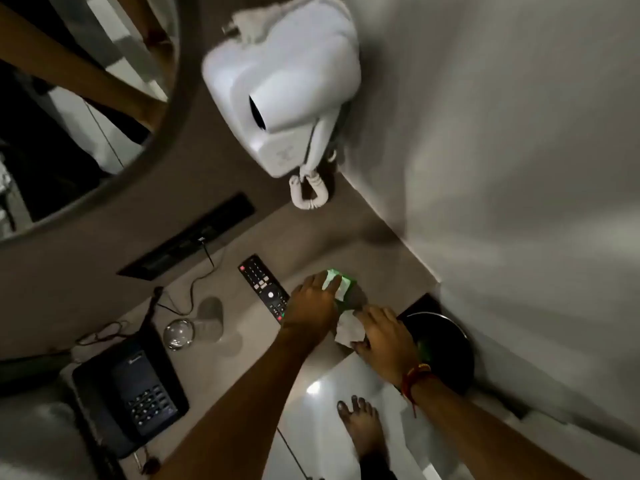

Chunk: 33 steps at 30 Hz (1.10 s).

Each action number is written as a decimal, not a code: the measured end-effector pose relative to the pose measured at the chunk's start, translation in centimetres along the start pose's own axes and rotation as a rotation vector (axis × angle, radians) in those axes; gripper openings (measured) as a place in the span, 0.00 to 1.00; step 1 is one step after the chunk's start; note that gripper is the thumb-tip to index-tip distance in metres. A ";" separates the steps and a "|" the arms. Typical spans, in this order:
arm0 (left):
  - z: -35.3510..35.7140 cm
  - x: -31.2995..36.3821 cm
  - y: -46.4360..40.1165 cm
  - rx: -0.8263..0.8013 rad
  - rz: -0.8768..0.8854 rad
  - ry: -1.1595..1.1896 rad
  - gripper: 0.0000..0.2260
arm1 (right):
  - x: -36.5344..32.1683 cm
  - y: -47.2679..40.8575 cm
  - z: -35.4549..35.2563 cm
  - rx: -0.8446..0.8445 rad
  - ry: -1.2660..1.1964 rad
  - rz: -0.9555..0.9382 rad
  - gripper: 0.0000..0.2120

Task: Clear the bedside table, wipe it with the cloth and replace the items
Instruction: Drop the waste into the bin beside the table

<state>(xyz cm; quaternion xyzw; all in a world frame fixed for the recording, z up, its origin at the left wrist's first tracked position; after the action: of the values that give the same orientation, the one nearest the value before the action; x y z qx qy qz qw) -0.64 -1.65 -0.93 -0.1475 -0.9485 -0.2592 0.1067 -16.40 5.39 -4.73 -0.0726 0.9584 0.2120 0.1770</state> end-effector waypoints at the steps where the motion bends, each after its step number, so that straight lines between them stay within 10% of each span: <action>1: 1.1 -0.1 -1.1 -0.011 0.014 -0.026 0.31 | 0.2 -0.4 1.3 0.007 -0.004 -0.014 0.29; 20: 6.9 1.8 -4.3 0.135 0.218 -0.480 0.19 | 5.3 0.9 4.4 0.317 -0.188 0.185 0.10; 33: 15.0 13.7 0.4 0.315 0.598 -0.205 0.09 | 15.8 8.9 5.6 0.228 -0.018 0.508 0.07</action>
<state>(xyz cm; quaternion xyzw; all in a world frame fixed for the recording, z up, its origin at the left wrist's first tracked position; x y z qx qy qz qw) -15.15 9.59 -9.59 -0.4256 -0.8975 -0.0507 0.1037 -31.25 14.74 -11.93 0.1924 0.9619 0.1411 0.1339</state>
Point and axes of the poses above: each hand's wrist, its own y-axis away from the middle knuckle, its own z-axis out of the palm, x = y × z, the point moved 2 cm from there along -y, towards the middle knuckle, and after that the axes turned 1 degree about z, right-handed, at the moved point
